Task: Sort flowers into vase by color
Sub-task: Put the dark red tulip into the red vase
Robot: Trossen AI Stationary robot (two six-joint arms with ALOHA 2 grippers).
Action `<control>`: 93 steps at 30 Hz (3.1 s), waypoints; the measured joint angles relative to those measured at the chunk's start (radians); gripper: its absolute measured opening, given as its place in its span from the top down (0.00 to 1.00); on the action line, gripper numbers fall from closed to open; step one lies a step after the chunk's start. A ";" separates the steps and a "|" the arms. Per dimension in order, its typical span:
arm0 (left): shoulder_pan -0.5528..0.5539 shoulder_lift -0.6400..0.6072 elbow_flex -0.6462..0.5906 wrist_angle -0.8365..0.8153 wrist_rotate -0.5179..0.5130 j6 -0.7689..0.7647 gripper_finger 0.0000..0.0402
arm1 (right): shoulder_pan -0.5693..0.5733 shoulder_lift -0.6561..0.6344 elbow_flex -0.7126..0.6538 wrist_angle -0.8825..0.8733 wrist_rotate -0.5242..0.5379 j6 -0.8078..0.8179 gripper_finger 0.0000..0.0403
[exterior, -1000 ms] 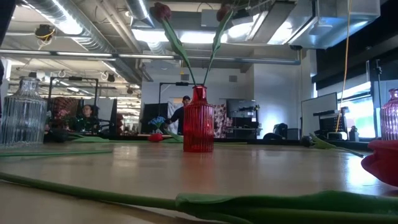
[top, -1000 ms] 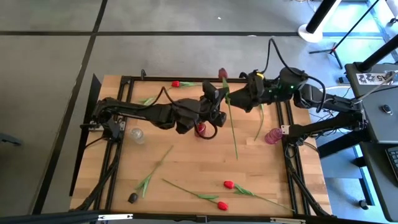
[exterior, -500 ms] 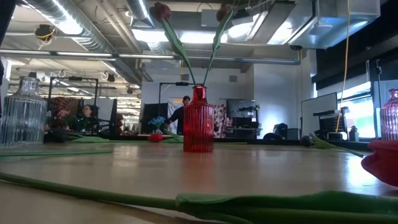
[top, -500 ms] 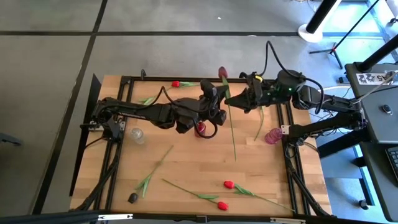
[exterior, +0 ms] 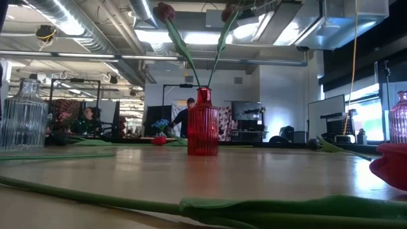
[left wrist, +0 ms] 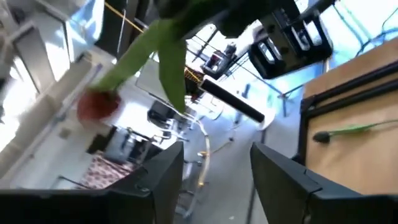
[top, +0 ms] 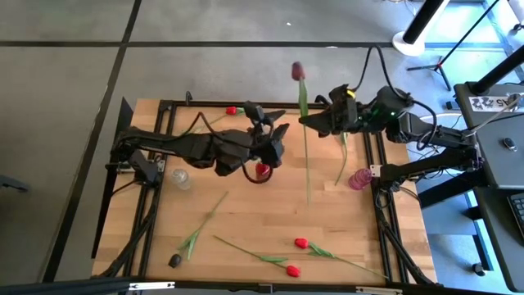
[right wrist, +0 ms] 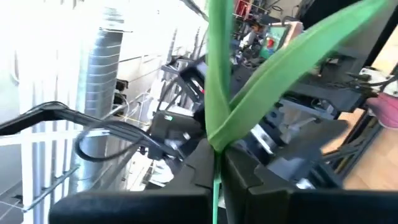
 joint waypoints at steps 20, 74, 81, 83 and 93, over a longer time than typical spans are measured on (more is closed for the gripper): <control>0.226 -0.120 0.000 0.082 0.936 -1.147 0.51 | 0.026 0.012 -0.002 -0.054 0.076 -1.111 0.98; 0.328 -0.295 -0.160 -0.124 0.845 -0.800 0.99 | 0.028 -0.150 -0.002 -0.165 0.146 -1.269 0.33; 0.492 -0.474 -0.586 0.276 1.125 -0.866 0.99 | 0.028 -0.185 -0.001 -0.230 0.168 -1.171 0.33; 0.544 -0.481 -0.704 0.408 1.221 -0.917 0.99 | 0.028 -0.185 -0.001 -0.253 0.190 -1.141 0.33; 0.647 -0.428 -1.108 1.046 1.505 -1.145 0.99 | 0.028 -0.179 -0.001 -0.291 0.302 -1.090 0.33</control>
